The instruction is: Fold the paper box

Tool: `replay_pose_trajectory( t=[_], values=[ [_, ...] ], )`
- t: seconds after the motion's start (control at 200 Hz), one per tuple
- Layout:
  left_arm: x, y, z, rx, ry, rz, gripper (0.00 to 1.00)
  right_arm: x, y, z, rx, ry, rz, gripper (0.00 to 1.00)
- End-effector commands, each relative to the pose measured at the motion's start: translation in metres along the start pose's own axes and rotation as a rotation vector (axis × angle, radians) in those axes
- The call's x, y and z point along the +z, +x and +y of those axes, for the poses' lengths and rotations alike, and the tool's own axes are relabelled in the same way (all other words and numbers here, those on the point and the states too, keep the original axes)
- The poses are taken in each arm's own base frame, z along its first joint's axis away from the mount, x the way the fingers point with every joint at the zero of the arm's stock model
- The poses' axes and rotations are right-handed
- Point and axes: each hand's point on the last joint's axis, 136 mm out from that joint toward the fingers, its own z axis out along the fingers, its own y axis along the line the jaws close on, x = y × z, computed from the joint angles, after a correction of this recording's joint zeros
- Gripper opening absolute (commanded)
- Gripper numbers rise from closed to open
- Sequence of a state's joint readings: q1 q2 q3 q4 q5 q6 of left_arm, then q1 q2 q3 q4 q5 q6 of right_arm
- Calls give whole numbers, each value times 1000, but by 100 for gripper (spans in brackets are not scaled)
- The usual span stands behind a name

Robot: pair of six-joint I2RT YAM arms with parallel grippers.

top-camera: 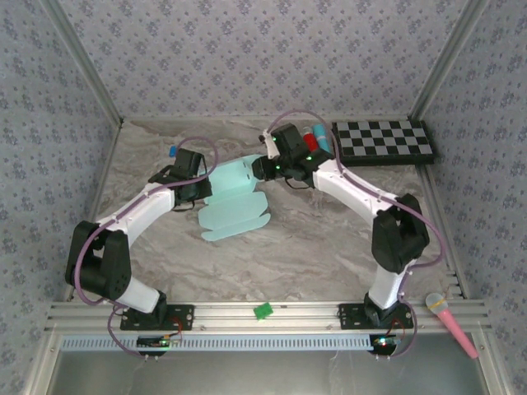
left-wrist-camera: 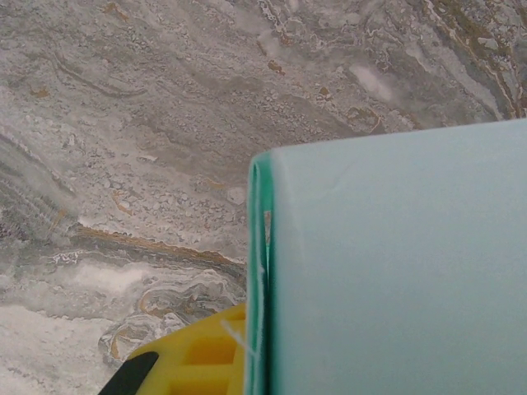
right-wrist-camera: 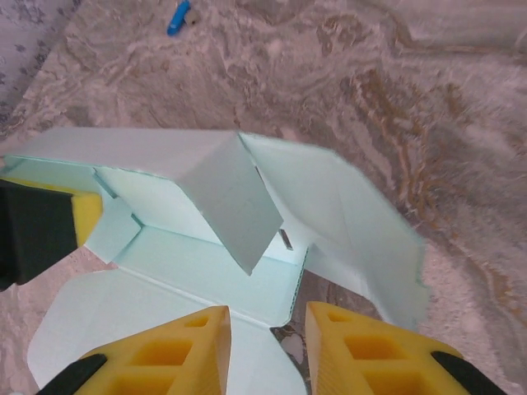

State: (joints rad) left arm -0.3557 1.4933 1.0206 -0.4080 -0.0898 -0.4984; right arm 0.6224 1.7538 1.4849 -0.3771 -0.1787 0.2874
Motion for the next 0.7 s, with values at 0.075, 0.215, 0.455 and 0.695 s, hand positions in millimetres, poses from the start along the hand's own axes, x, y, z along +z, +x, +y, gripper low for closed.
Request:
replay_pose_trajectory(
  t=[0.075,0.215,0.455,0.695],
  values=[
    [-2,-4,-10,27,38,-9,0,-26,1,-33,-9,79,-14,31],
    [-3,-6,-14,34,57,-10,0,-29,5,-67,25,131,-14,31],
    [-8,-10,-21,39,92,-20,0,-4,18,-107,20,141,49,29],
    [-9,-12,-23,38,102,-26,0,20,17,-91,-75,28,47,28]
  ],
)
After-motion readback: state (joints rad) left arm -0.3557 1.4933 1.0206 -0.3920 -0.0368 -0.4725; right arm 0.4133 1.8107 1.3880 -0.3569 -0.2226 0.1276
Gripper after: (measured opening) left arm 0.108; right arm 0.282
